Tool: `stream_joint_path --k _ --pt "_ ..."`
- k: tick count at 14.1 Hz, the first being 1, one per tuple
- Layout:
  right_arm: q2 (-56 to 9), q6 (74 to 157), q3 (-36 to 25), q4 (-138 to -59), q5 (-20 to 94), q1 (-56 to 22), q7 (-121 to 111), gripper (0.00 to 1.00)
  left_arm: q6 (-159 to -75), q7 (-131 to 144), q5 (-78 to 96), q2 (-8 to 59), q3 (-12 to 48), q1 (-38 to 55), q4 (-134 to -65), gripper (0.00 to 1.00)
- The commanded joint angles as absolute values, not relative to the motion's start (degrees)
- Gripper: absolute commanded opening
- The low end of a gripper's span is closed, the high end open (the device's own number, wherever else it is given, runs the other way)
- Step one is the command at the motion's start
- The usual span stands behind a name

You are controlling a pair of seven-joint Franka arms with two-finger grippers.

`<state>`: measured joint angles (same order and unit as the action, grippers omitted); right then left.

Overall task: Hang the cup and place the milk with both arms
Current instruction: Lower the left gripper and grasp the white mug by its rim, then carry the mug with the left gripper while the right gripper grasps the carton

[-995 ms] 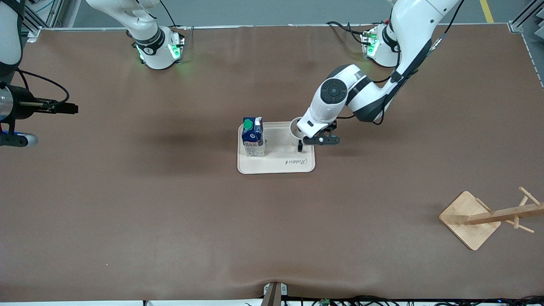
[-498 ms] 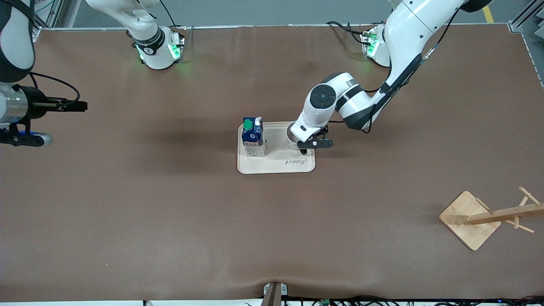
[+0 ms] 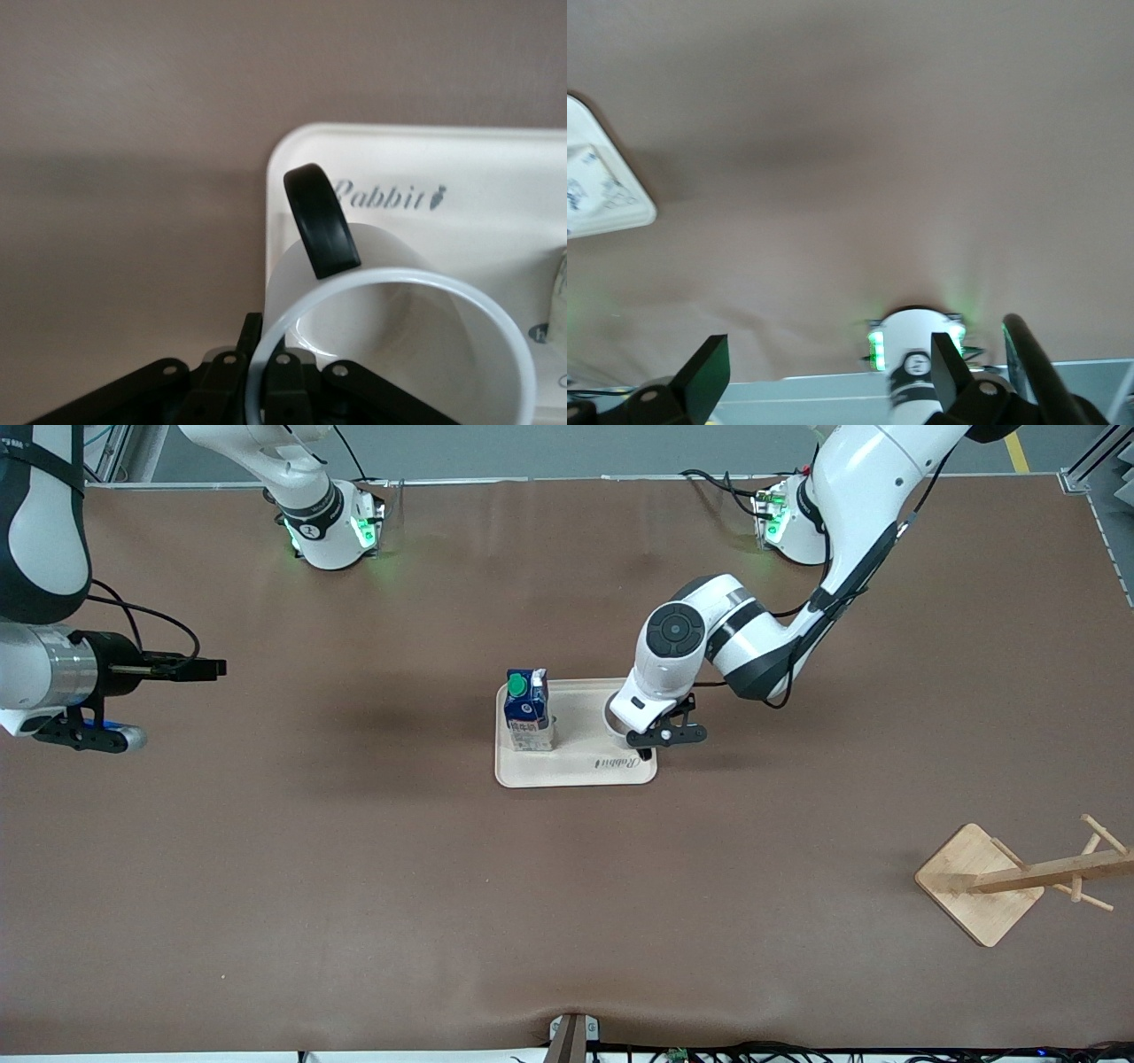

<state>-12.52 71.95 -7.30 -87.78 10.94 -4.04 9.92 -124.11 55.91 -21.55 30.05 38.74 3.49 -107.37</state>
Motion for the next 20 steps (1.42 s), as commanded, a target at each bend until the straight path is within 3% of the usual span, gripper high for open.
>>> stream_joint_path --k 1,5,11,13,20 --pt "-11.87 74.34 -6.86 -88.07 16.07 -6.57 20.09 1.00 -119.89 56.34 -22.68 29.01 39.11 3.43 -103.37 0.00" --pt "-12.48 79.97 -6.86 -88.15 16.35 -16.06 31.88 1.00 -115.86 52.14 -22.68 24.89 39.02 1.07 -101.34 0.00" --pt "-16.87 93.32 -6.85 -87.89 18.53 -29.17 45.70 1.00 -109.78 30.28 -22.06 15.56 39.11 -13.07 -99.68 0.00" --pt "-21.16 94.13 -6.77 -87.46 20.55 -31.80 45.35 1.00 -107.68 21.32 -22.06 15.29 39.11 -17.47 -96.35 0.00" --pt "-22.76 100.20 -6.77 -86.75 23.29 -37.52 42.72 1.00 -105.21 -16.05 -21.71 16.17 38.85 -32.85 -88.25 0.00"
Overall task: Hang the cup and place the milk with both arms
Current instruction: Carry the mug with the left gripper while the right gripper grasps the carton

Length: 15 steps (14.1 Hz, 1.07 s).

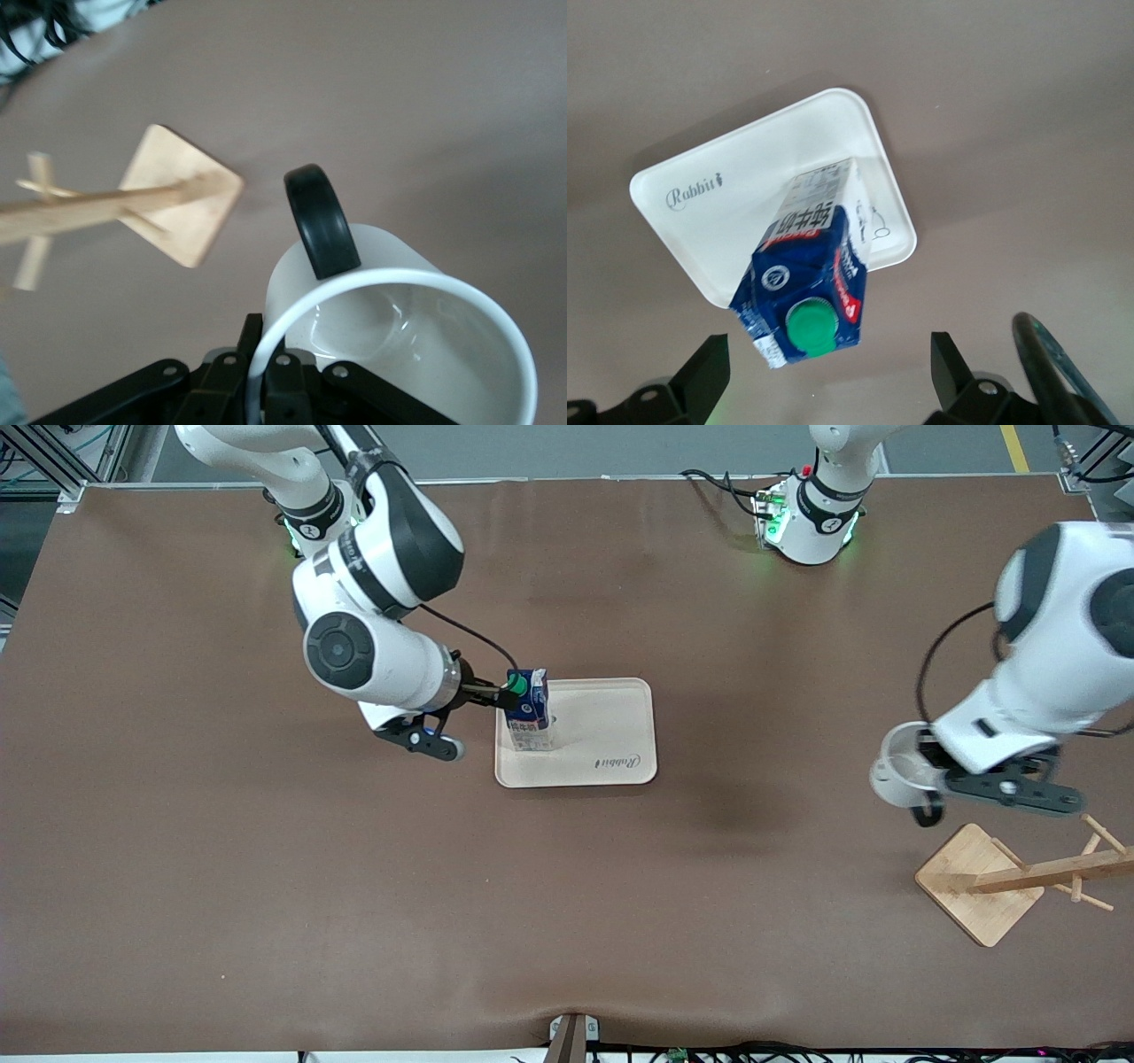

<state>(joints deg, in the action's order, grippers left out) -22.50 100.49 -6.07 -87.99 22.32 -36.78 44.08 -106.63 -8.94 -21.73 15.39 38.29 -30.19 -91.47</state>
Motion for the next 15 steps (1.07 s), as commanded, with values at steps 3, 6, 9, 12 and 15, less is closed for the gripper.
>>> stream_joint_path --k 3,6,9,12,15 --pt "-23.37 102.56 -6.77 -87.18 20.48 -40.24 39.38 1.00 -105.99 -23.27 -20.74 17.75 38.85 -36.73 -87.54 0.00" --pt "-25.57 105.37 -6.77 -87.19 20.04 -42.62 39.29 1.00 -106.00 -27.76 -20.83 21.52 38.58 -37.18 -82.98 0.00" --pt "-26.46 104.86 -6.77 -87.63 14.87 -44.21 39.29 1.00 -106.00 -30.31 -20.66 22.15 37.88 -38.57 -82.71 0.00" --pt "-26.37 104.94 -6.77 -89.47 14.59 -44.21 36.92 1.00 -106.08 -34.35 -20.74 22.24 37.88 -40.69 -82.71 0.00" --pt "-26.46 105.38 -6.68 -89.30 14.68 -44.38 36.91 1.00 -106.08 -35.51 -20.65 22.24 37.88 -41.40 -82.62 0.00"
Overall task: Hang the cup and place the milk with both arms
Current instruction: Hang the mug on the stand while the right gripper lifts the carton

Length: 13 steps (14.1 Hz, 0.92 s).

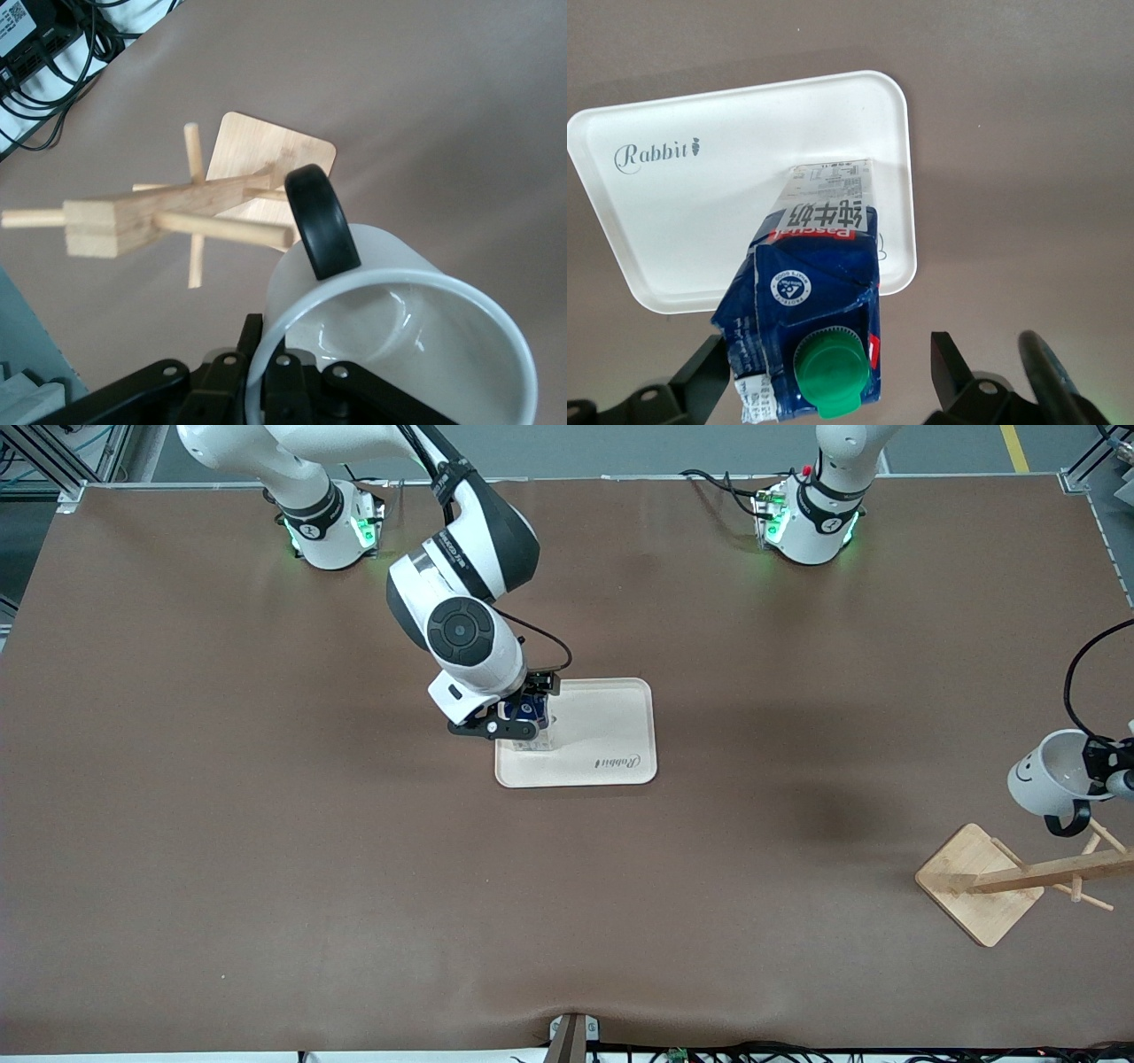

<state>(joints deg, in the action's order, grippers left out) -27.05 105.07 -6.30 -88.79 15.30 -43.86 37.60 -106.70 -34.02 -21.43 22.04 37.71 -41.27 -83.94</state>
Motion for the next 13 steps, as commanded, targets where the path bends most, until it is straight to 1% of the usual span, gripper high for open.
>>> stream_joint_path --k 1,4,6,8,9,10,11,13 --pt "-26.46 105.55 -6.68 -89.30 14.76 -44.56 36.91 1.00 -106.17 -35.59 -20.65 22.41 37.88 -41.40 -82.53 0.00" --pt "-27.33 106.34 -6.68 -89.38 14.77 -45.61 37.00 1.00 -107.14 -35.77 -20.57 24.08 37.88 -41.40 -80.69 0.00" --pt "-28.64 108.71 -6.77 -89.47 14.59 -46.75 37.61 1.00 -107.49 -36.65 -20.65 24.61 37.79 -42.27 -80.51 0.00" --pt "-29.35 108.90 -6.77 -89.47 14.41 -46.94 37.44 0.99 -108.71 -36.56 -20.57 24.96 37.62 -42.62 -80.51 0.00" --pt "-29.44 108.72 -6.77 -89.47 14.41 -46.93 37.44 0.63 -110.20 -36.56 -20.57 25.48 37.62 -43.15 -80.51 0.00" --pt "-29.44 108.29 -6.77 -89.39 14.50 -46.41 37.62 0.17 -111.08 -36.56 -20.48 25.92 37.62 -43.68 -80.51 0.00" --pt "-29.36 108.02 -6.77 -89.38 14.50 -46.23 37.62 0.00 -111.79 -36.56 -20.13 26.36 37.62 -44.03 -80.51 0.00" --pt "-29.27 107.14 -6.85 -89.04 14.50 -45.36 36.83 0.00 -112.76 -36.04 -18.81 26.89 37.53 -44.21 -80.51 0.00"
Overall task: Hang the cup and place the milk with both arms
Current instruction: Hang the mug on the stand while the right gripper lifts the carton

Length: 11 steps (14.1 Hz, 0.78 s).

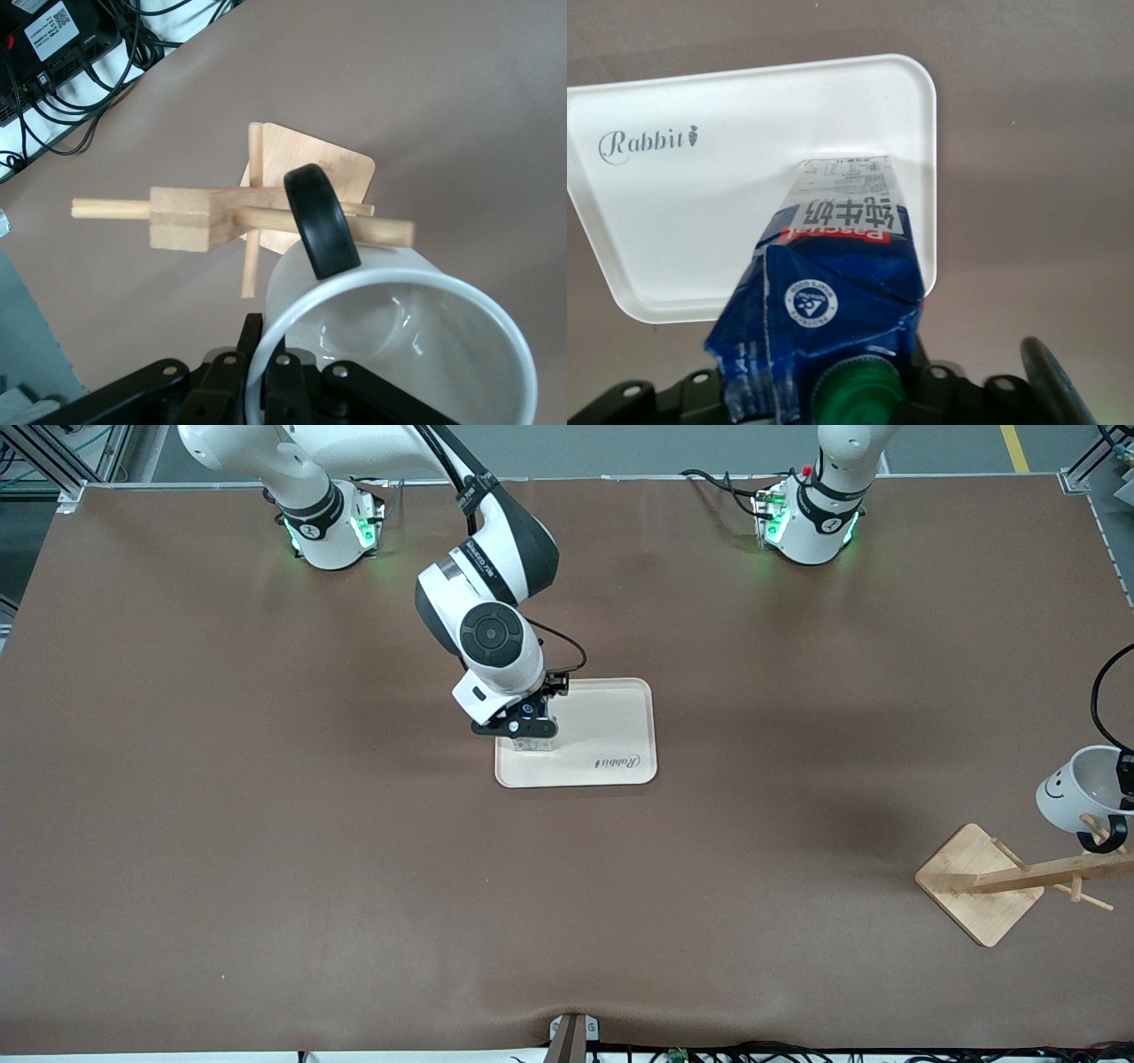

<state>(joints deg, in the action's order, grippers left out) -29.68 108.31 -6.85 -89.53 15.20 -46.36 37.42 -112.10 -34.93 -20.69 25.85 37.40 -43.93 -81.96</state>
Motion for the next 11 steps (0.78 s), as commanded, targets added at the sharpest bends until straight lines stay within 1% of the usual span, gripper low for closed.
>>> stream_joint_path --k 1,2,3,4,6,7,8,9,10,11 --pt "-29.09 106.09 -6.86 -87.82 14.76 -44.31 36.13 0.00 -112.85 -35.95 -18.46 27.59 37.53 -44.21 -80.51 0.00" --pt "-29.00 103.21 -6.77 -85.54 15.37 -43.25 36.21 0.00 -112.85 -35.86 -18.37 27.77 37.62 -44.12 -80.51 0.13" --pt "-28.92 99.01 -6.77 -83.08 15.73 -42.55 36.38 0.00 -112.85 -35.60 -18.28 27.77 37.62 -43.77 -80.59 0.76" --pt "-28.74 95.22 -6.85 -81.06 15.65 -41.67 36.47 0.00 -112.85 -35.16 -17.93 27.86 37.62 -43.77 -80.60 1.00" --pt "-26.38 90.28 -7.47 -79.89 15.64 -39.65 37.61 0.00 -112.76 -33.67 -16.53 27.34 37.70 -43.68 -80.60 1.00" --pt "-24.63 88.52 -7.73 -79.98 15.91 -36.94 36.92 0.00 -112.33 -31.75 -14.78 26.72 37.79 -43.77 -80.60 1.00" --pt "-23.39 84.85 -7.47 -79.98 16.69 -33.69 36.22 0.00 -111.98 -29.12 -13.81 25.67 37.88 -43.77 -80.68 1.00" --pt "-22.60 81.16 -7.56 -79.89 20.61 -30.36 34.99 0.00 -111.28 -26.57 -13.71 24.97 37.97 -43.68 -80.77 1.00" --pt "-21.46 80.17 -7.65 -80.24 23.44 -27.02 31.85 0.00 -110.14 -23.85 -13.71 24.26 38.14 -43.59 -80.77 1.00" --pt "-20.31 79.72 -7.73 -80.94 22.60 -25.50 28.25 0.00 -109.08 -21.21 -13.71 23.65 38.32 -43.59 -80.77 1.00"
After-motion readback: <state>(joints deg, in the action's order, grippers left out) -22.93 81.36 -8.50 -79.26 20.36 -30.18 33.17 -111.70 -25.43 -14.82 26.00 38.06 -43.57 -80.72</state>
